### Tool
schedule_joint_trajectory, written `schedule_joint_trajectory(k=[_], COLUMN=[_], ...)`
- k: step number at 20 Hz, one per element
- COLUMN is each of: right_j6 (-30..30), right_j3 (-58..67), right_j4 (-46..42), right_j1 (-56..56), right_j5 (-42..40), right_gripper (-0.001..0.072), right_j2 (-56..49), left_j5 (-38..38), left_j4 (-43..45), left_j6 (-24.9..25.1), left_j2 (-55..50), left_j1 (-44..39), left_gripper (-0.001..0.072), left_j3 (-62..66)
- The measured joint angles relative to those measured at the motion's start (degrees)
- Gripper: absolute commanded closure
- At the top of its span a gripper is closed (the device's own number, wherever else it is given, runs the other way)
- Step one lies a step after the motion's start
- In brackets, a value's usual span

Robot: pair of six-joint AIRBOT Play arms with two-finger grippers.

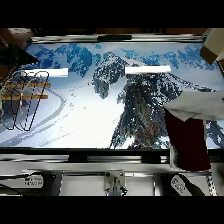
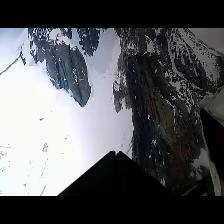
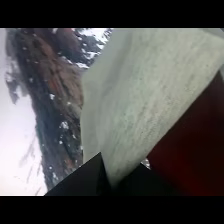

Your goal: Fold the shirts.

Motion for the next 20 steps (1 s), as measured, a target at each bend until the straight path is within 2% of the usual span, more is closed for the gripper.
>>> schedule_joint_trajectory(k=[4,7,13,14,15,16,20], right_j6=[1.7,3.5,6.8,7.3,8.2,8.6,8.7], right_j3=[-4.7,-14.2,-37.1,-39.7,-41.9,-43.6,-45.0], right_j4=[-10.6,-17.2,-19.9,-20.0,-20.2,-20.4,-22.0], right_j1=[-0.9,-1.2,-1.2,-1.2,-1.2,-1.2,-1.3], right_j5=[-0.2,-0.4,3.0,3.1,3.0,3.1,2.1], right_gripper=[0.0639,0.0638,0.0623,0.0462,0.0116,0.0037,0.0038], right_j2=[4.2,9.9,18.8,19.6,20.3,20.8,21.7], left_j5=[0.0,0.0,0.1,0.1,0.1,0.1,0.1], left_j4=[0.0,0.0,0.0,-0.1,-0.1,0.0,0.0], left_j6=[0.8,1.6,2.8,3.0,3.1,3.2,3.3], left_j2=[0.0,0.0,0.0,0.0,0.0,0.0,-0.1], left_j1=[-0.1,-0.8,-4.0,-4.4,-4.9,-5.1,-5.6], left_gripper=[0.0669,0.0669,0.0669,0.0669,0.0669,0.0669,0.0669], left_j3=[0.0,0.0,0.0,0.0,0.0,0.0,0.0])
